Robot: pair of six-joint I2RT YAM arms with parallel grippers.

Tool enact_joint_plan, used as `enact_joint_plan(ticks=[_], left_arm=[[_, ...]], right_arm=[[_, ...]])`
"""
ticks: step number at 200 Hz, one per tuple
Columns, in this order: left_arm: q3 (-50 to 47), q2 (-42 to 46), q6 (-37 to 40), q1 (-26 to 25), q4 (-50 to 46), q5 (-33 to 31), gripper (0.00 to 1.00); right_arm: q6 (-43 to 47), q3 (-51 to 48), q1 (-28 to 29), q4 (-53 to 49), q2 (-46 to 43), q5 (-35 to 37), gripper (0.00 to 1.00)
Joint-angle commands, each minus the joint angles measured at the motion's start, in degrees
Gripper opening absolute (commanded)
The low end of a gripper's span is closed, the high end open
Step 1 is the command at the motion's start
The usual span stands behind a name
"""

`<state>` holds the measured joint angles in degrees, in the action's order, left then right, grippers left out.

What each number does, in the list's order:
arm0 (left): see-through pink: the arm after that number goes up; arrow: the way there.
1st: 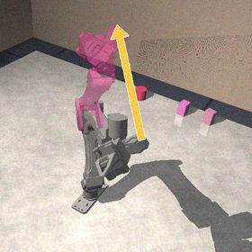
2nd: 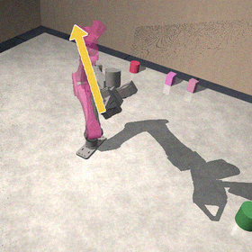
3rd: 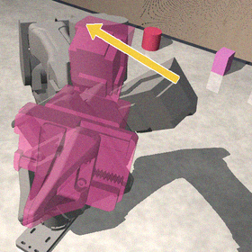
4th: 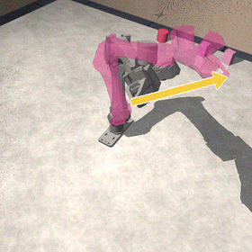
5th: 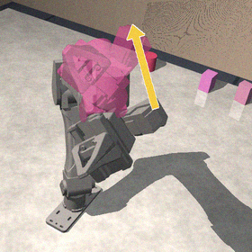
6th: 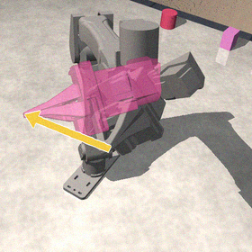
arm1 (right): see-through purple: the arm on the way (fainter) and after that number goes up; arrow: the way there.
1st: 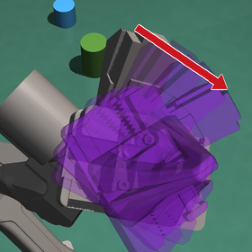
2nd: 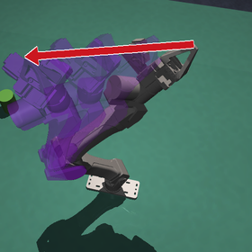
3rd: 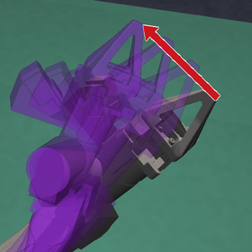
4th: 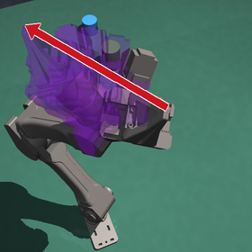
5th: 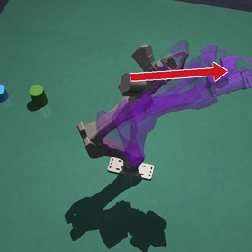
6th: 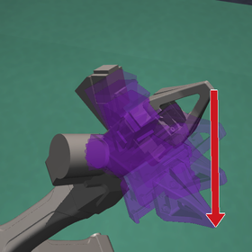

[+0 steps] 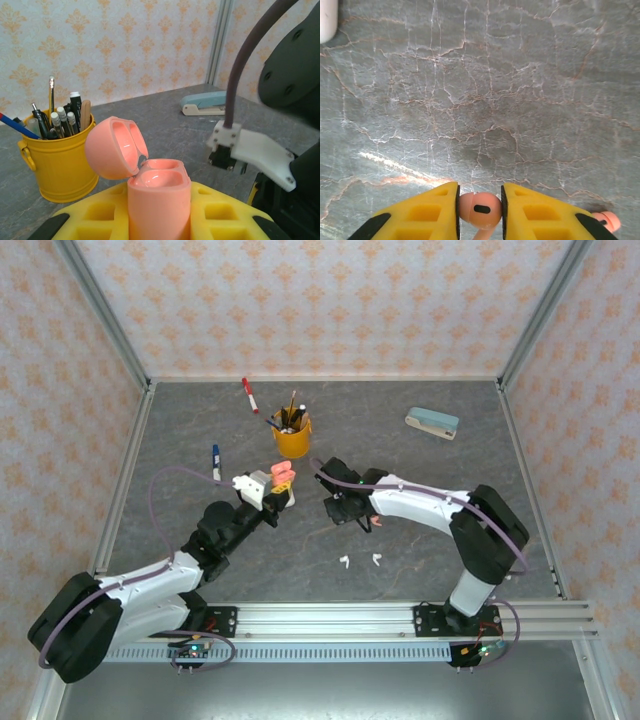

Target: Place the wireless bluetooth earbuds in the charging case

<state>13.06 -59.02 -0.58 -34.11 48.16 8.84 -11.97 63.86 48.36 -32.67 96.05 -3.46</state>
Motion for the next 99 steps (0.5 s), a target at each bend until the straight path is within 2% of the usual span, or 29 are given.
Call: enact_joint_plan(ticks=[1,99], left_arm=[[1.8,-0.6,-0.2,0.5,0.5,1.8,0.00],[3.6,-4.8,2.1,0.4,3.1,7.5,0.00]], right_arm=[[0.1,1.6,0.3,-3.2,-3.7,3.8,0.25],[4.0,14.9,0.2,-7.4,-14.4,8.2,0.25]])
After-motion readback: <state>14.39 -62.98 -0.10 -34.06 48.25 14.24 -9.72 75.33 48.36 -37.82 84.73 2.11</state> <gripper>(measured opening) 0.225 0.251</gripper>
